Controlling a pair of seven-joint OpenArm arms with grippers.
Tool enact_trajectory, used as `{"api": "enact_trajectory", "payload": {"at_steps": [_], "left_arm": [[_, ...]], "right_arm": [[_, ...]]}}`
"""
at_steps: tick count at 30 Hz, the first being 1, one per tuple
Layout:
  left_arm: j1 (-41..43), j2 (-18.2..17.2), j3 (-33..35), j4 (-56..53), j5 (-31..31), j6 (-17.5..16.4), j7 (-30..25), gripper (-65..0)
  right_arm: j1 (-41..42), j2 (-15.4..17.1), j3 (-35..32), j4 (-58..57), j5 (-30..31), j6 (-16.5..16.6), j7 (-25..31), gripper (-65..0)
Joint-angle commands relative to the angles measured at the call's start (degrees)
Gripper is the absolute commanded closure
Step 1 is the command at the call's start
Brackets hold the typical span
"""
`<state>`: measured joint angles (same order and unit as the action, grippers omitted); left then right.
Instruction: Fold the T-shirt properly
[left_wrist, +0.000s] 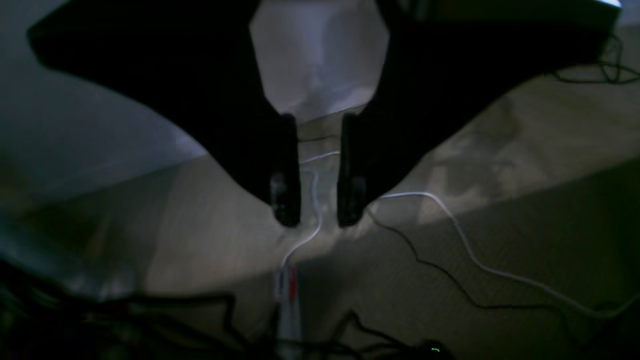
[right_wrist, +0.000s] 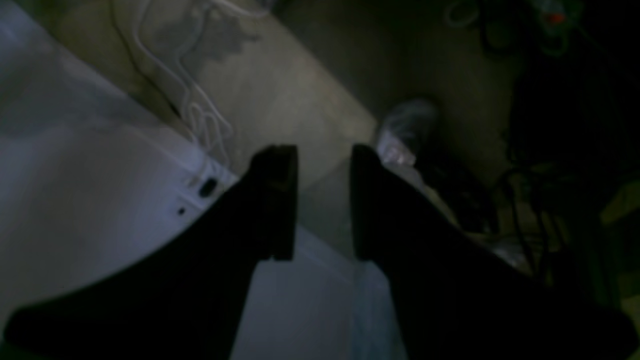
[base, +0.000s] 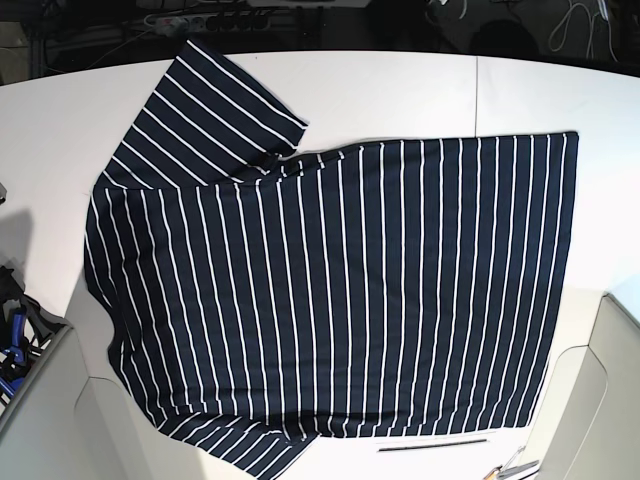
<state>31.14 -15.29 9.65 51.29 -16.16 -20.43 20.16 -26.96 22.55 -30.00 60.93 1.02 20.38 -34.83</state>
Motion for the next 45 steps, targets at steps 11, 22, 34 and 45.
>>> {"api": "enact_trajectory", "payload": {"at_steps": [11, 22, 34, 45], "left_arm": [[16.48, -0.5, -18.88, 23.56, -2.38, -6.23, 5.4, -13.6], [27.71, -0.48, -34.84, 47.54, -11.26, -9.68, 11.47, -29.0], [29.62, -4.57, -51.15, 59.17, -26.62, -12.85, 11.74, -38.0], [25.64, -10.75, -52.11, 59.1, -27.91, -11.39, 9.66, -45.3]], "right_arm": [[-20.35, 10.71, 11.58, 35.63, 6.64, 0.85, -2.25, -18.2], [-25.27, 10.82, 35.56, 59.89, 25.38, 7.13, -7.65, -18.2], [-16.11, 5.03, 55.04, 58.53, 35.15, 4.26, -8.22, -34.5], [-7.58, 2.86, 55.76, 41.38, 41.68, 7.74, -9.2, -34.6]]}}
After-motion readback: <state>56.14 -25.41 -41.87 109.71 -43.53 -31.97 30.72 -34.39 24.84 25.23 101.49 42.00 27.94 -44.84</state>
